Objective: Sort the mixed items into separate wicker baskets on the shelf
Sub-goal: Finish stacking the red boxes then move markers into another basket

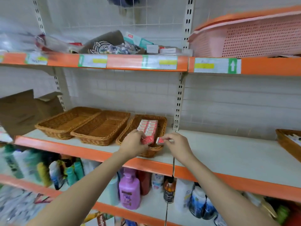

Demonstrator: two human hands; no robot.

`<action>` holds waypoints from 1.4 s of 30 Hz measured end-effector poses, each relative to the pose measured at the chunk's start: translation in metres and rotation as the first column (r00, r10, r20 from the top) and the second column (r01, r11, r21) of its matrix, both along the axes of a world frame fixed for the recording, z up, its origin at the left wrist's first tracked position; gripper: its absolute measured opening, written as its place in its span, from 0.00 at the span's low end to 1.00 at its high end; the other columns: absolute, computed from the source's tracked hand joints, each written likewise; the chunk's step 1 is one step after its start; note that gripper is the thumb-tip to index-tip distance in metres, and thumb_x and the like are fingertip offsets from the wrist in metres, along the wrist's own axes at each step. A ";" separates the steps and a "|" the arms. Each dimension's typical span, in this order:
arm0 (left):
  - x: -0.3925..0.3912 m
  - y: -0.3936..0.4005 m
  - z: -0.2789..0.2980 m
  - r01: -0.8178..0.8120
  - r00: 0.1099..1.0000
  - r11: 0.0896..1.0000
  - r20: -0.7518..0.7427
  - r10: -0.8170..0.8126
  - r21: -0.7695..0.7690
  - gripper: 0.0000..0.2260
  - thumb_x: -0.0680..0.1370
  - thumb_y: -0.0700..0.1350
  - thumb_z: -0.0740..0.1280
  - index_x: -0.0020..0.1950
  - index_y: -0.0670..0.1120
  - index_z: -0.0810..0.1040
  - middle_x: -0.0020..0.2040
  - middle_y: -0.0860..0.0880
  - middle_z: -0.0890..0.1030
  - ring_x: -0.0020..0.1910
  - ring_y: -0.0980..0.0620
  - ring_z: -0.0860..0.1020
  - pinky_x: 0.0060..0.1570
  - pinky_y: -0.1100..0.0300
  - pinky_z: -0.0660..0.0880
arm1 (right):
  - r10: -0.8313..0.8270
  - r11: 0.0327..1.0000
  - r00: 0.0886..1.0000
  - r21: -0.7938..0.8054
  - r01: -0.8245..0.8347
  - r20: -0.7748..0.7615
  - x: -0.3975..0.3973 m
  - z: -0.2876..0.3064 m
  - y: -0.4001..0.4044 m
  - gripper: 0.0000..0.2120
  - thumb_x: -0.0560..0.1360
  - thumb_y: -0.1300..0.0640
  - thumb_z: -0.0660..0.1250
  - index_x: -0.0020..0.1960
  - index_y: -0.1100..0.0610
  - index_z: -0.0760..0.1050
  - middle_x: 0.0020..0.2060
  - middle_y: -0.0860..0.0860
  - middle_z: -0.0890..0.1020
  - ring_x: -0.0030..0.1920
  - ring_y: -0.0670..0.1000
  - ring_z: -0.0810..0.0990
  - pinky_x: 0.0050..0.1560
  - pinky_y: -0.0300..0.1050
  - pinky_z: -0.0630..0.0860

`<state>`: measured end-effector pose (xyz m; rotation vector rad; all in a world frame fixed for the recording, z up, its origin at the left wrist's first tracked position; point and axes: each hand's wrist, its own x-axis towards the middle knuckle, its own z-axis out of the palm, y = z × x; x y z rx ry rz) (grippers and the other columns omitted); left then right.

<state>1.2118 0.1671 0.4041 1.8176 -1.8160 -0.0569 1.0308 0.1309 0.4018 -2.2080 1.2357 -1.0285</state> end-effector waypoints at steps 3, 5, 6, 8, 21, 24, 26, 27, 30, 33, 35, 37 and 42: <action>0.020 -0.003 -0.004 -0.016 1.000 1.000 -0.024 0.015 -0.014 0.12 0.72 0.44 0.70 0.55 0.44 0.79 0.46 0.50 0.72 0.50 0.48 0.75 0.45 0.61 0.67 | 0.005 1.000 1.000 0.002 -0.005 0.000 0.019 -0.002 -0.012 0.10 0.78 0.66 0.64 0.54 0.61 0.82 0.54 0.53 0.80 0.52 0.47 0.76 0.51 0.28 0.67; 0.029 -0.006 -0.005 -0.028 0.999 0.999 -0.037 0.027 -0.027 0.12 0.72 0.43 0.69 0.55 0.43 0.78 0.46 0.51 0.72 0.49 0.49 0.75 0.46 0.60 0.69 | 0.006 1.000 1.000 -0.005 -0.006 -0.002 0.030 -0.006 -0.024 0.09 0.77 0.66 0.64 0.54 0.61 0.82 0.54 0.53 0.80 0.52 0.46 0.75 0.46 0.21 0.65; 0.032 -0.009 -0.006 -0.038 0.998 0.999 -0.044 0.036 -0.036 0.13 0.72 0.42 0.69 0.55 0.43 0.78 0.47 0.51 0.72 0.49 0.49 0.75 0.48 0.59 0.71 | 0.008 1.000 1.000 -0.010 -0.008 0.001 0.034 -0.007 -0.031 0.09 0.77 0.66 0.65 0.54 0.61 0.82 0.54 0.53 0.80 0.52 0.47 0.76 0.45 0.20 0.65; 0.037 -0.017 -0.006 -0.046 0.997 0.998 -0.059 0.043 -0.042 0.13 0.72 0.42 0.69 0.55 0.44 0.76 0.49 0.50 0.73 0.49 0.49 0.76 0.49 0.57 0.73 | 0.009 1.000 1.000 -0.017 -0.009 -0.004 0.043 -0.010 -0.046 0.09 0.78 0.65 0.65 0.55 0.61 0.81 0.56 0.53 0.80 0.56 0.50 0.77 0.43 0.20 0.65; 0.057 -0.084 -0.008 0.003 0.999 1.000 -0.034 -0.004 -0.013 0.13 0.75 0.46 0.70 0.57 0.45 0.76 0.54 0.50 0.76 0.52 0.52 0.74 0.51 0.61 0.73 | 0.040 0.998 0.978 -0.038 -0.048 -0.202 0.061 -0.030 -0.104 0.12 0.80 0.59 0.62 0.61 0.56 0.79 0.62 0.50 0.76 0.61 0.49 0.73 0.60 0.38 0.68; 0.064 -0.098 -0.011 0.055 0.998 0.998 -0.006 -0.055 0.008 0.13 0.75 0.45 0.70 0.58 0.45 0.76 0.55 0.51 0.76 0.54 0.53 0.74 0.52 0.62 0.72 | 0.049 0.999 0.980 0.010 -0.048 -0.193 0.061 -0.032 -0.104 0.11 0.79 0.57 0.64 0.61 0.53 0.77 0.62 0.49 0.75 0.62 0.48 0.72 0.62 0.42 0.71; 0.070 -0.103 -0.017 0.098 0.995 0.995 0.007 -0.098 0.034 0.13 0.76 0.45 0.69 0.59 0.46 0.76 0.55 0.51 0.75 0.55 0.53 0.73 0.53 0.63 0.72 | 0.044 0.998 0.987 0.046 -0.038 -0.153 0.061 -0.034 -0.104 0.11 0.78 0.57 0.66 0.59 0.51 0.78 0.62 0.47 0.75 0.62 0.47 0.72 0.64 0.44 0.71; 0.073 -0.105 -0.021 0.118 0.993 0.992 -0.001 -0.118 0.038 0.13 0.76 0.45 0.69 0.60 0.46 0.76 0.55 0.51 0.74 0.55 0.54 0.73 0.53 0.64 0.71 | 0.040 0.998 0.990 0.060 -0.032 -0.134 0.061 -0.035 -0.105 0.10 0.78 0.57 0.67 0.59 0.50 0.78 0.61 0.47 0.74 0.62 0.47 0.72 0.64 0.44 0.72; 0.081 -0.110 -0.029 0.157 0.987 0.987 -0.046 -0.156 0.022 0.13 0.76 0.45 0.69 0.61 0.47 0.76 0.56 0.51 0.72 0.56 0.56 0.71 0.55 0.68 0.68 | 0.008 0.998 0.992 0.057 -0.001 -0.128 0.062 -0.037 -0.106 0.10 0.77 0.57 0.67 0.58 0.50 0.78 0.59 0.45 0.72 0.61 0.45 0.72 0.63 0.40 0.71; 0.085 -0.111 -0.032 0.181 0.980 0.983 -0.083 -0.181 -0.007 0.12 0.78 0.44 0.67 0.61 0.46 0.77 0.56 0.51 0.72 0.56 0.56 0.72 0.56 0.69 0.68 | -0.015 0.999 0.992 0.036 0.020 -0.122 0.065 -0.036 -0.105 0.10 0.78 0.56 0.66 0.59 0.52 0.78 0.55 0.44 0.71 0.57 0.43 0.72 0.56 0.31 0.70; 0.087 -0.111 -0.031 0.180 0.972 0.982 -0.143 -0.186 -0.053 0.09 0.79 0.45 0.66 0.58 0.46 0.78 0.54 0.52 0.74 0.51 0.58 0.74 0.49 0.72 0.70 | -0.037 0.998 0.995 0.049 0.042 -0.089 0.066 -0.034 -0.103 0.11 0.79 0.55 0.64 0.60 0.53 0.77 0.53 0.44 0.72 0.50 0.40 0.74 0.46 0.26 0.71; 0.088 -0.109 -0.030 0.166 0.954 0.982 -0.240 -0.182 -0.089 0.05 0.80 0.46 0.64 0.53 0.47 0.78 0.48 0.54 0.78 0.44 0.62 0.76 0.40 0.75 0.71 | -0.075 0.995 0.996 0.055 0.077 -0.052 0.067 -0.032 -0.102 0.09 0.81 0.55 0.61 0.59 0.53 0.75 0.47 0.44 0.77 0.44 0.37 0.75 0.38 0.25 0.71; 0.087 -0.109 -0.030 0.125 0.948 0.987 -0.282 -0.150 -0.104 0.04 0.81 0.45 0.63 0.49 0.48 0.76 0.45 0.52 0.81 0.40 0.61 0.78 0.35 0.73 0.73 | -0.112 0.994 0.990 -0.022 0.110 -0.088 0.072 -0.033 -0.102 0.08 0.81 0.54 0.60 0.53 0.55 0.76 0.46 0.46 0.80 0.42 0.39 0.76 0.36 0.27 0.70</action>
